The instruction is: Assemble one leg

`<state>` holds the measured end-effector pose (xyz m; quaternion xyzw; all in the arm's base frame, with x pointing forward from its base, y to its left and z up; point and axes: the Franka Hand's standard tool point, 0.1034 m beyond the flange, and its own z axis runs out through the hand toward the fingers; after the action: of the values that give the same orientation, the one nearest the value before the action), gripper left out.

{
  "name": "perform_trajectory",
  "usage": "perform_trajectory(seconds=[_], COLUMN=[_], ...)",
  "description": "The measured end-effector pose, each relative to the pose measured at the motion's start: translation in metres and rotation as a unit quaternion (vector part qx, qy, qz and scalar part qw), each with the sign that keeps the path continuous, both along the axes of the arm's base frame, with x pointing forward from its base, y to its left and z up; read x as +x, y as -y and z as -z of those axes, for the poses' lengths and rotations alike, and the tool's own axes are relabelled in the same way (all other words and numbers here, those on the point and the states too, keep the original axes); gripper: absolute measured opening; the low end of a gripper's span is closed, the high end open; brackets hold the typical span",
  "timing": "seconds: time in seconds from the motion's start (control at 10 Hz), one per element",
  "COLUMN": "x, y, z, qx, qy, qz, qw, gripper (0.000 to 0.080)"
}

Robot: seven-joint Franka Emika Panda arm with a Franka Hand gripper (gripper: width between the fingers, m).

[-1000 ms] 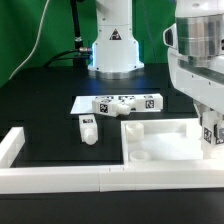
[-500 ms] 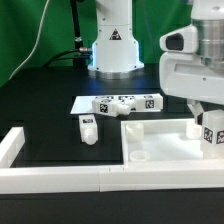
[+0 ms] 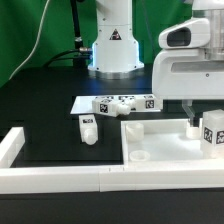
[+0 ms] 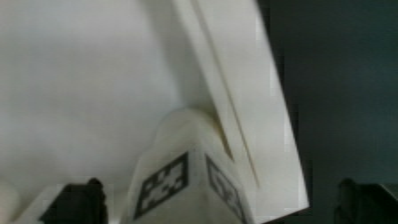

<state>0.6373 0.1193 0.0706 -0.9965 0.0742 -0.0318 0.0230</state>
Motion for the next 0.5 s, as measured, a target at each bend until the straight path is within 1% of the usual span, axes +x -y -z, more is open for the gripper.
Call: perform_trajectory(seconds=[0.2, 0.3, 0.4, 0.5], x=[0.0046, 0.0049, 0.0046, 0.0047], y=[0.0021, 0.0025, 0.0026, 0.0029], z=[0.0004, 0.0008, 0.0012, 0.0012], qx=[-0.018, -0.018, -0.017, -0.017], qy=[-0.004, -0.003, -0.004, -0.004], qz=[-0.106, -0.105, -0.087, -0.086], qw=[0.994, 0.994, 0.996, 0.996], gripper=[0.0648, 0.0648, 0.0555, 0.0555])
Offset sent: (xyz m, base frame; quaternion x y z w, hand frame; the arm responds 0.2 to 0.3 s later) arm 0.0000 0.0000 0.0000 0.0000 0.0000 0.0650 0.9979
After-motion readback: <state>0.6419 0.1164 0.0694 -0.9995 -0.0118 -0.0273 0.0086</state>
